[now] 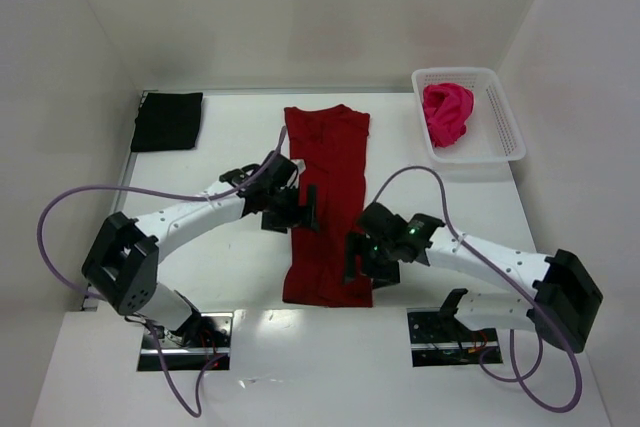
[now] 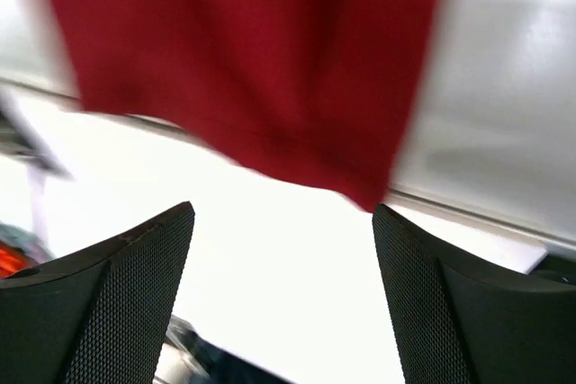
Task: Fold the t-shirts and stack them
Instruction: Rotate the tshirt 90 degrees
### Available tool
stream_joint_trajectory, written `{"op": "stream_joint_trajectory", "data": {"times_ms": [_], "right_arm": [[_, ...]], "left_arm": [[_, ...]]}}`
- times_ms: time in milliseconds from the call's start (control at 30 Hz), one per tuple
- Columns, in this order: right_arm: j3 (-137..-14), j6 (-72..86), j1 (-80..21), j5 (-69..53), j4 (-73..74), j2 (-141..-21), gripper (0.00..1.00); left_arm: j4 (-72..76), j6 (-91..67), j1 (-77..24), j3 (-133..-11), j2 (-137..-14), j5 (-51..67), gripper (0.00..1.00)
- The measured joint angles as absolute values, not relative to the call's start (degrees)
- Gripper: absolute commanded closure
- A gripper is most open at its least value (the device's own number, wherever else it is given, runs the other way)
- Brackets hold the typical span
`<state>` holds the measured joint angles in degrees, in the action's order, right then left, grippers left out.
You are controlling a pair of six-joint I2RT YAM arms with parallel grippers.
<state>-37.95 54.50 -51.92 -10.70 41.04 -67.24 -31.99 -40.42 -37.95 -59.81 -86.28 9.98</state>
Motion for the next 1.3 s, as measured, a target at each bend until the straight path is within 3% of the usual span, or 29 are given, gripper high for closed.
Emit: {"op": "stream_joint_trajectory", "data": {"times_ms": [133,300,467,767,933,1133,1300], "right_arm": [[-45.67,51.72,-48.34,-9.93,42.15,-65.76,0.08],[-51.44,48.21,-46.83,-9.15,40.45,-66.46,0.11],[-51.18,46.35,-46.83,-10.35,38.65,-71.66,0.29],[-46.74,45.76,-46.83,-11.79,35.55,-72.84,0.42],[-46.74,45.69,-46.87,-11.77,33.26,-75.9,0.45],[-46.7,46.04,-47.22,-11.86,32.1,-76.51,0.45],[-46.44,47.29,-49.56,-12.34,29.54,-77.3,0.32]], "left_arm": [[-29.87,-40.32,-36.07,-62.72,-87.74,9.54,0.05],[-25.32,-38.74,-32.23,-65.06,-90.89,10.57,0.05],[-21.61,-35.62,-30.37,-72.27,-99.81,17.52,0.07],[-17.47,-32.25,-30.33,-72.86,-106.48,31.81,0.09],[-15.79,-31.97,-30.3,-73.54,-109.14,33.5,0.16],[-14.37,-34.63,-30.3,-74.54,-111.55,32.27,0.23],[-14.33,-34.96,-30.3,-74.67,-111.79,31.07,0.25]]}}
